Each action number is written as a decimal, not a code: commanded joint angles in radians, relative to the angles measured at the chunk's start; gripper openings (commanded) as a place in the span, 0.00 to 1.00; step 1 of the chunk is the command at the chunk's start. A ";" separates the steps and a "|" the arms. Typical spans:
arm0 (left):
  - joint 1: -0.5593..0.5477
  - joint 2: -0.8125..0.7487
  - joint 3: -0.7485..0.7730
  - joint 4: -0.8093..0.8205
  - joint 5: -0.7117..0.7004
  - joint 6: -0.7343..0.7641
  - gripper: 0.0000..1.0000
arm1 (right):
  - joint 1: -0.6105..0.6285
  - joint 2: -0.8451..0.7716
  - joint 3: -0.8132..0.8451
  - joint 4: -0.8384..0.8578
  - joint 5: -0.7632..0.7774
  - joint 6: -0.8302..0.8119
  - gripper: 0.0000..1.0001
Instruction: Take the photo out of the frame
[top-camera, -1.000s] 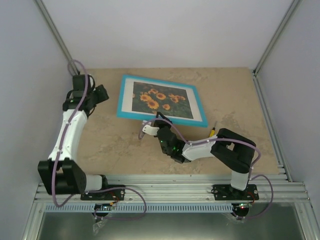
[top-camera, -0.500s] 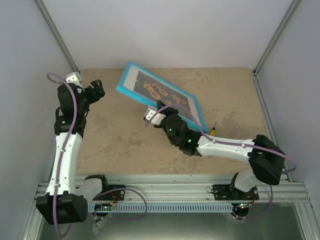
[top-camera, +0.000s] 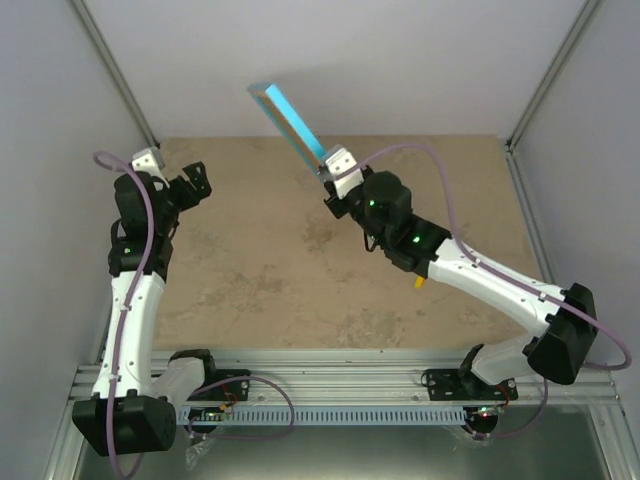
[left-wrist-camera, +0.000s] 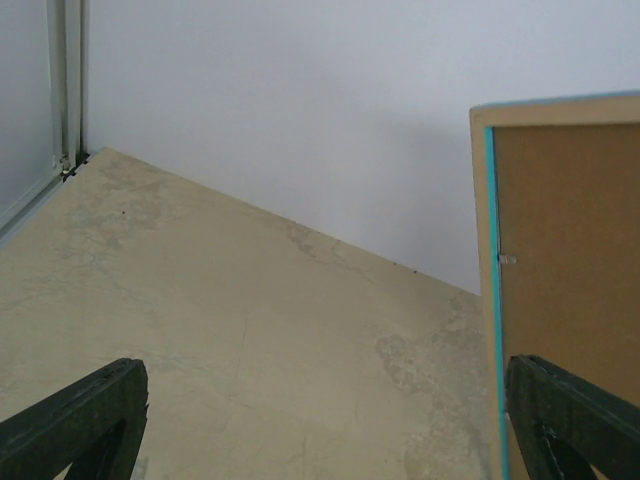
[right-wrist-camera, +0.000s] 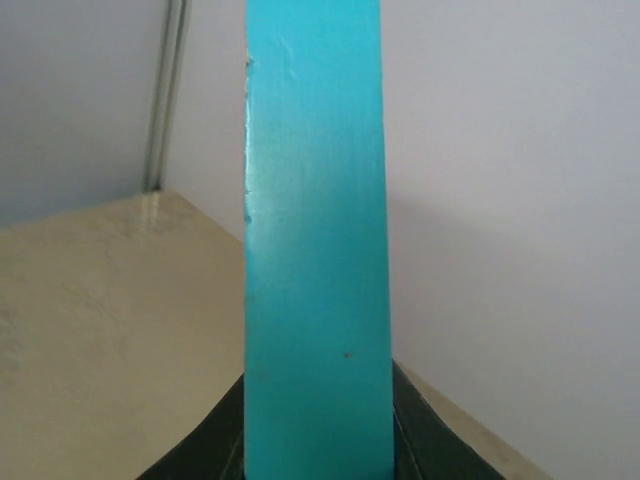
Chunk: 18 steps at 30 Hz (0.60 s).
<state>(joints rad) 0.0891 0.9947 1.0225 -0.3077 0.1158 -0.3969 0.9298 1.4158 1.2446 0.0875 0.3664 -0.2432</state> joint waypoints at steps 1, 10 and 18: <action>0.005 -0.017 -0.014 0.030 0.029 0.015 0.99 | -0.091 -0.045 0.056 -0.012 -0.243 0.367 0.00; 0.004 -0.012 -0.026 0.047 0.075 0.013 0.99 | -0.303 -0.070 -0.032 0.064 -0.641 0.747 0.01; 0.004 0.006 -0.050 0.052 0.167 -0.007 0.99 | -0.411 -0.036 -0.163 0.188 -0.820 0.992 0.01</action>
<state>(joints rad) 0.0891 0.9928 0.9958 -0.2832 0.2016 -0.3946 0.5434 1.3735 1.1206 0.1284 -0.2955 0.5827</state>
